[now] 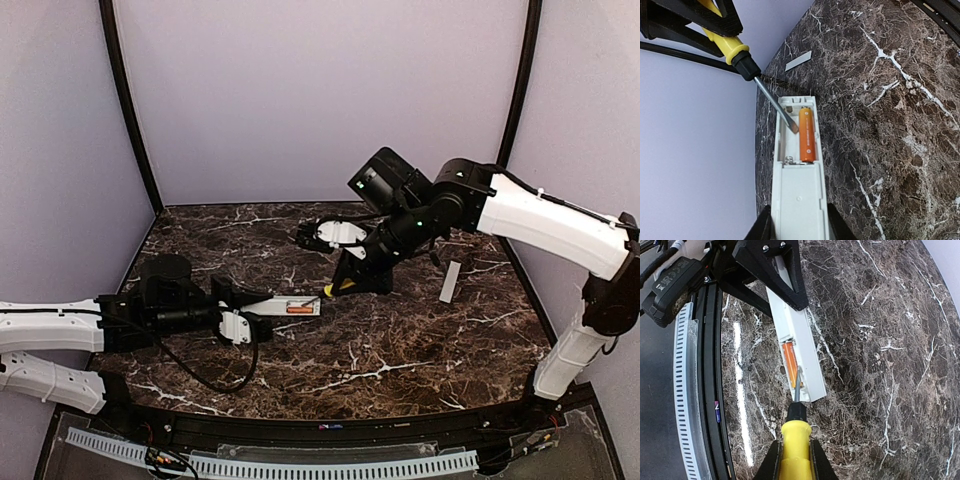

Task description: Unload the batteries from the remote control

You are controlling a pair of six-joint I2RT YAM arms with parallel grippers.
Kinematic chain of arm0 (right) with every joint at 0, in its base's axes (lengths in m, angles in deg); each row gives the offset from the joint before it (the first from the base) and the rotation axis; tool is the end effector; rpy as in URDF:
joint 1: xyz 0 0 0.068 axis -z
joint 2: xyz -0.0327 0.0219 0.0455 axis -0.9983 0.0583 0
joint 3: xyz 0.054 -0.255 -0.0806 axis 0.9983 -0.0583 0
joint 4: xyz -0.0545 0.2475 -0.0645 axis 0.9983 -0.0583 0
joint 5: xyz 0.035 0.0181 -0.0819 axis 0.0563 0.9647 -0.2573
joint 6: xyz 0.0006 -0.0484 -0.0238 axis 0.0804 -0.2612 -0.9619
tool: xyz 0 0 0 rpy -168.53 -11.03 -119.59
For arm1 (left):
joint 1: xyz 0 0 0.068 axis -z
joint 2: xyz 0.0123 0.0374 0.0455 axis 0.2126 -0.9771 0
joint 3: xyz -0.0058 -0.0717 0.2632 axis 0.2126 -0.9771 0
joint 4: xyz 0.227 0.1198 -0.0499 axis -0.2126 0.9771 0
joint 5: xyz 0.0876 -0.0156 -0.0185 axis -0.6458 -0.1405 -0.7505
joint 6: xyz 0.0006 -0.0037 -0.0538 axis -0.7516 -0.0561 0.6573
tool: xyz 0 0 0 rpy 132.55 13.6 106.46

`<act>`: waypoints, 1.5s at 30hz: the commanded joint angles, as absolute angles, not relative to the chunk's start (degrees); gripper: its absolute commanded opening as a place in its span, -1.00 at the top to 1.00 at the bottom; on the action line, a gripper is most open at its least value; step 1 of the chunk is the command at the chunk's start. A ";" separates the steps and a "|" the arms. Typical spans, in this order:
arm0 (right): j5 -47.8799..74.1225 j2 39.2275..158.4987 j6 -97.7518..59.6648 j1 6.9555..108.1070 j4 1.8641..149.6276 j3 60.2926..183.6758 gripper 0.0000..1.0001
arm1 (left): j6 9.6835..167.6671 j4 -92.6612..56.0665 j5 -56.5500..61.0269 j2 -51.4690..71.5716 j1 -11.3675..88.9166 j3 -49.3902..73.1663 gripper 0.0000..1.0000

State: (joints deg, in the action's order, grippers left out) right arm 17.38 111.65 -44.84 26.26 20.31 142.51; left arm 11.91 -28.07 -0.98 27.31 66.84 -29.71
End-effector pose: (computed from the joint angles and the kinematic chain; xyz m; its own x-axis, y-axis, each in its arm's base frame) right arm 0.1638 0.3033 0.3589 -0.0802 -0.7857 -0.6134 -0.9911 0.1287 -0.0352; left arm 0.1314 -0.1900 0.2479 0.7153 0.5542 -0.4256 0.5036 0.0133 0.8638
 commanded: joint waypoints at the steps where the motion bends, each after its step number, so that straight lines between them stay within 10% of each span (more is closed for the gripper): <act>1: 15.70 112.67 -44.60 25.67 18.73 144.08 1.00 | 12.98 -28.25 0.50 28.90 66.72 -30.29 0.99; 45: 21.61 120.85 -43.98 24.77 29.04 133.71 1.00 | 9.82 -26.78 -0.77 21.16 66.74 -31.63 0.99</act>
